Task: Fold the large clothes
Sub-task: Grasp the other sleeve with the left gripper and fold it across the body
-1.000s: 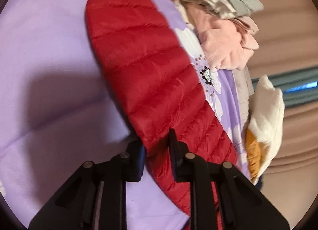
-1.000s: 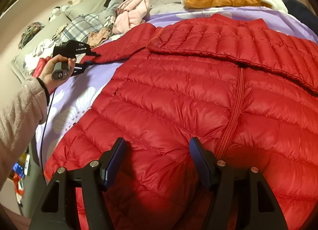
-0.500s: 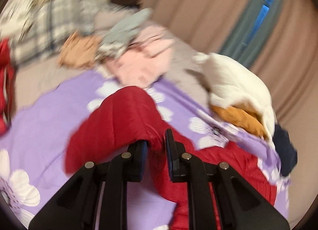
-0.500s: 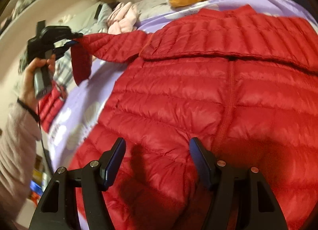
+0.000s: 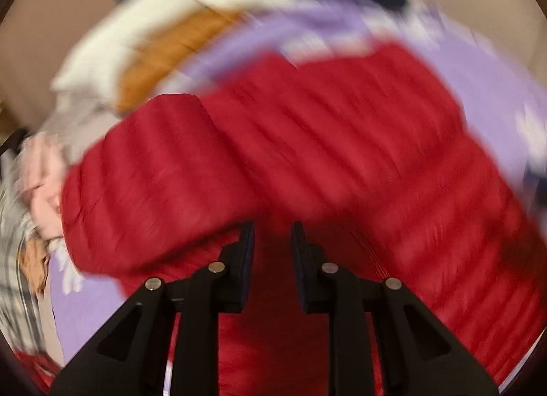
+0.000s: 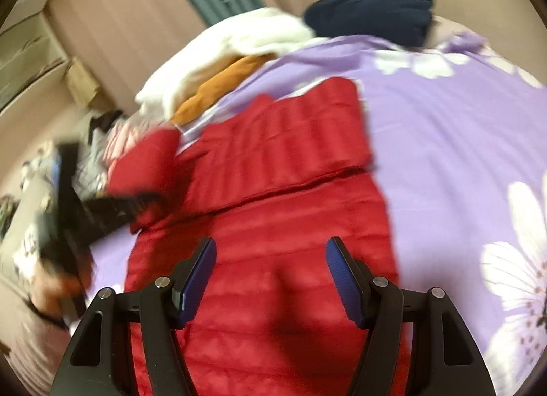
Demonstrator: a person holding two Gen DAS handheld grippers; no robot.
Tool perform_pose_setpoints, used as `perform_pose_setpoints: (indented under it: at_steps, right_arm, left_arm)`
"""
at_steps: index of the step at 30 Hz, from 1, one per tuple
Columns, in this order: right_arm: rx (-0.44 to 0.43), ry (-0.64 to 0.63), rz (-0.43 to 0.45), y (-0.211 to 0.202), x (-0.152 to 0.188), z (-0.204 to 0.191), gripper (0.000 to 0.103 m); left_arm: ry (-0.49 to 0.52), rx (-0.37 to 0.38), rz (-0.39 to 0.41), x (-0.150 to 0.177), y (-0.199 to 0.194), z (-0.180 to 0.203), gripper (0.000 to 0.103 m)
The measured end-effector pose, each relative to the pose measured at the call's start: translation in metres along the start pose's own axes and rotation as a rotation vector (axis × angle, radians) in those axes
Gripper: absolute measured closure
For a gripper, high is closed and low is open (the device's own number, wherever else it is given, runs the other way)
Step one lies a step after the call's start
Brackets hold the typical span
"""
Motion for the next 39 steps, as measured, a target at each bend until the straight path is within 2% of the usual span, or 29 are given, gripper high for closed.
perform_pose_setpoints:
  at_steps: [2,4,5,6,7,8,12,14,16,21,27,32,33,34,35,36,37,39]
  right_arm:
    - [0.012,0.018,0.012,-0.005,-0.002,0.01,0.036]
    - [0.018,0.026,0.018,-0.009,-0.004,0.016,0.036]
    - [0.021,0.026,0.017,-0.009,-0.004,0.016,0.036]
    - [0.019,0.019,0.016,-0.008,-0.006,0.014,0.036]
    - [0.017,0.005,0.01,-0.003,-0.007,0.005,0.036]
    - [0.015,-0.016,0.001,0.001,-0.009,-0.001,0.036]
    - [-0.027,-0.143,-0.029,0.021,-0.016,-0.042,0.035]
    - [-0.053,-0.232,-0.048,0.039,-0.018,-0.076,0.035]
    - [-0.078,-0.333,-0.074,0.064,-0.016,-0.118,0.027]
    - [-0.097,-0.543,-0.102,0.116,0.0,-0.199,0.026]
    - [-0.01,-0.759,-0.092,0.172,0.02,-0.258,0.026]
    - [0.15,-0.834,-0.153,0.22,0.034,-0.256,0.027]
    - [0.168,-0.837,-0.148,0.223,0.033,-0.253,0.04]
    - [0.182,-0.833,-0.14,0.225,0.03,-0.248,0.062]
    - [0.181,-0.806,-0.152,0.226,0.026,-0.245,0.071]
    - [0.17,-0.749,-0.167,0.225,0.019,-0.241,0.085]
    - [0.143,-0.669,-0.169,0.219,0.009,-0.236,0.09]
    - [0.073,-0.536,-0.142,0.2,-0.011,-0.227,0.09]
  left_arm:
    - [0.004,0.018,-0.063,0.014,0.02,0.014,0.08]
    - [-0.084,0.047,-0.065,0.024,0.023,0.009,0.075]
    - [-0.134,0.066,-0.056,0.028,0.02,0.005,0.064]
    - [-0.2,0.097,-0.039,0.034,0.014,-0.003,0.048]
    - [-0.286,0.134,-0.012,0.044,0.005,-0.013,0.04]
    - [-0.328,0.143,0.002,0.051,0.0,-0.019,0.032]
    - [-0.522,0.118,0.051,0.097,-0.031,-0.049,0.032]
    - [-0.601,0.091,0.076,0.123,-0.047,-0.065,0.032]
    - [-0.682,0.06,0.091,0.15,-0.063,-0.077,0.031]
    - [-0.846,0.065,0.104,0.199,-0.073,-0.095,0.029]
    - [-0.945,0.069,0.118,0.237,-0.086,-0.103,0.029]
    - [-1.007,0.118,0.151,0.252,-0.091,-0.103,0.029]
    - [-1.011,0.12,0.149,0.253,-0.09,-0.103,0.029]
    - [-1.014,0.124,0.144,0.253,-0.089,-0.102,0.029]
    - [-1.015,0.128,0.14,0.255,-0.088,-0.1,0.029]
    - [-1.016,0.13,0.136,0.255,-0.086,-0.099,0.029]
    - [-1.017,0.137,0.132,0.254,-0.085,-0.098,0.029]
    - [-1.015,0.157,0.128,0.252,-0.082,-0.093,0.029]
Point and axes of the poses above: each gripper's, at about its wrist camera, not at the fingertips, and y roughly the way its jaws point, z to its right, x to its underside, the point moved 6 cm from there along y, roughly the way its jaws point, and after that the axes turned 9 degrees about y, right-handed, at the moved point
